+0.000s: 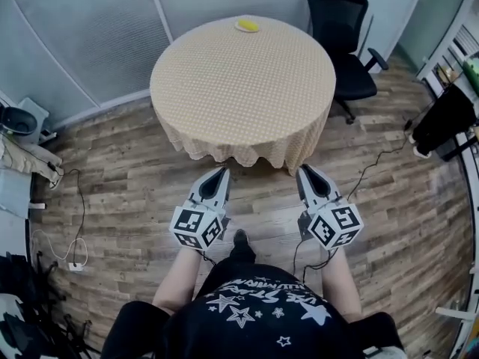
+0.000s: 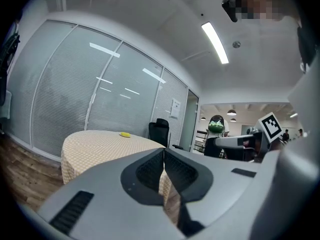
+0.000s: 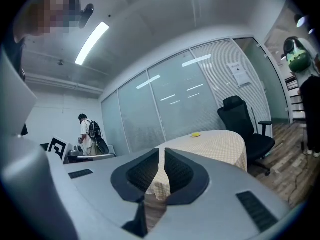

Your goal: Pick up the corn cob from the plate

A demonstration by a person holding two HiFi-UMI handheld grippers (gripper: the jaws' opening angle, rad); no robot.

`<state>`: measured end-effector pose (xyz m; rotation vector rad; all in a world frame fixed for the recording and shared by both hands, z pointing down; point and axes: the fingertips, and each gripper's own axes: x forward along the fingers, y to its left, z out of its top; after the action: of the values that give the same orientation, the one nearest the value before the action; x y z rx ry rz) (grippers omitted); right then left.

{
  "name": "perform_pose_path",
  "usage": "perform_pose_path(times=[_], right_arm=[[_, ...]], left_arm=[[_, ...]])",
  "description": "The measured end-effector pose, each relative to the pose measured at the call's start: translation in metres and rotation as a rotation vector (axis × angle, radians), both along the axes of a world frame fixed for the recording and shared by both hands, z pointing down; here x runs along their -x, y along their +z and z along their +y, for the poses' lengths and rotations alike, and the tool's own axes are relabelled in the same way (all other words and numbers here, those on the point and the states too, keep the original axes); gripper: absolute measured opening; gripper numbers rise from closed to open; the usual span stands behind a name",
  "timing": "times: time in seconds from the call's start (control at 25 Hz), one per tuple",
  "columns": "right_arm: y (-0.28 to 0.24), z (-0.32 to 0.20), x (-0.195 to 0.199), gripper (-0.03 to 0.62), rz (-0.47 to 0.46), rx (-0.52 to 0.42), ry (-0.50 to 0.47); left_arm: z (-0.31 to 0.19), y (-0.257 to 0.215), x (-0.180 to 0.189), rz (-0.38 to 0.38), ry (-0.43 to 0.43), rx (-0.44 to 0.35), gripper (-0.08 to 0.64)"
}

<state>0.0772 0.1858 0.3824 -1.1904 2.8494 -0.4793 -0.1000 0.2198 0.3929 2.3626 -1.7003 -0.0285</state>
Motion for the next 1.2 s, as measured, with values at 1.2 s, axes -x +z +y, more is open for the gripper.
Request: perform_pose_path(times=[1.2], right_arm=[[0.028, -0.231, 0.024, 0.038, -0.014, 0.065, -0.060]], left_arm=[[-0.193, 0.008, 0.046, -0.053, -0.116, 0.055, 0.011]])
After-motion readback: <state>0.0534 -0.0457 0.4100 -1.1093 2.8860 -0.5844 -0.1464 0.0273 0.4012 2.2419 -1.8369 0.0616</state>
